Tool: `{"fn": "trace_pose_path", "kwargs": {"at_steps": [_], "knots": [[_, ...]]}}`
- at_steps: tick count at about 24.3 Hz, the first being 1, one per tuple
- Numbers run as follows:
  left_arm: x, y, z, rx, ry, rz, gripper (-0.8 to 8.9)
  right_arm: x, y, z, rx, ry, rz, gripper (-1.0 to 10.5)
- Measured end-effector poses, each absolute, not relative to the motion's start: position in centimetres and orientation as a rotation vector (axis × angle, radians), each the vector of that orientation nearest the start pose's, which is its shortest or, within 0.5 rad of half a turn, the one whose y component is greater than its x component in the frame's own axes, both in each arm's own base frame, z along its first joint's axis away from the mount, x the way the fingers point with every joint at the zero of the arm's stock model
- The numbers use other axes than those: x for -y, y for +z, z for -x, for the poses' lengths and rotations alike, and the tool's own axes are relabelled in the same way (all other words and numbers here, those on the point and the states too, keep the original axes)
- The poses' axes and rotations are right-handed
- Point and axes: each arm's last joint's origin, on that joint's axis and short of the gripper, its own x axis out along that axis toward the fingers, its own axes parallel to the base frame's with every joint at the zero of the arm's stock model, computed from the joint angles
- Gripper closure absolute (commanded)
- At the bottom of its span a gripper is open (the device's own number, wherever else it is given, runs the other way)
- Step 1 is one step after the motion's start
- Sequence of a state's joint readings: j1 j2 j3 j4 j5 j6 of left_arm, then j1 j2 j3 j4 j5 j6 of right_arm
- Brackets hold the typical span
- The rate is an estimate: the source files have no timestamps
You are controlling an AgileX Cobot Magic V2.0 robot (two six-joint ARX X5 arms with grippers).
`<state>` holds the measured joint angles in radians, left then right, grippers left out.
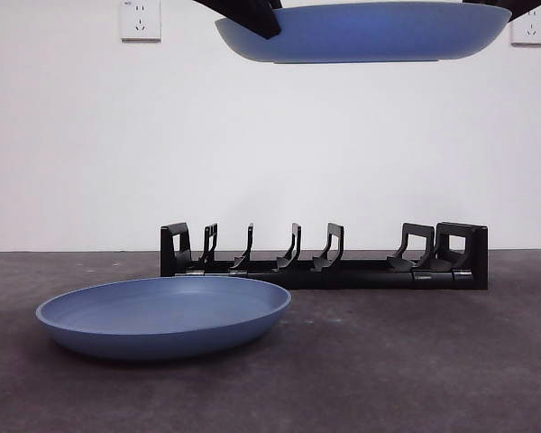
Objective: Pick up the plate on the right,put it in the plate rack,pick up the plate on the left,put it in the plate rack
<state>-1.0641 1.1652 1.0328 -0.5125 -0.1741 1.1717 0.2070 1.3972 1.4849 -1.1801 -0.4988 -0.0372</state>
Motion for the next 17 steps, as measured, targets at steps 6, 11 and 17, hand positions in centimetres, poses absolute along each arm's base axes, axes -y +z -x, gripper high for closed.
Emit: {"fn": "trace_pose_path", "kwargs": {"at_steps": [6,11,17], "knots": [[21.04,31.52,-12.25,0.017,-1.113,-1.436,8.21,-6.64,36.24,-24.84,-1.081,0.655,-0.129,9.4],[21.04,31.52,-12.25,0.006,-1.112,-1.42,8.21,-6.71,36.37,-25.03,-1.055,0.669,-0.132,7.9],[20.87,31.29,-12.18,-0.049,-1.115,-1.39,8.21,-6.86,36.71,-25.31,-1.008,0.724,-0.163,5.6]]}}
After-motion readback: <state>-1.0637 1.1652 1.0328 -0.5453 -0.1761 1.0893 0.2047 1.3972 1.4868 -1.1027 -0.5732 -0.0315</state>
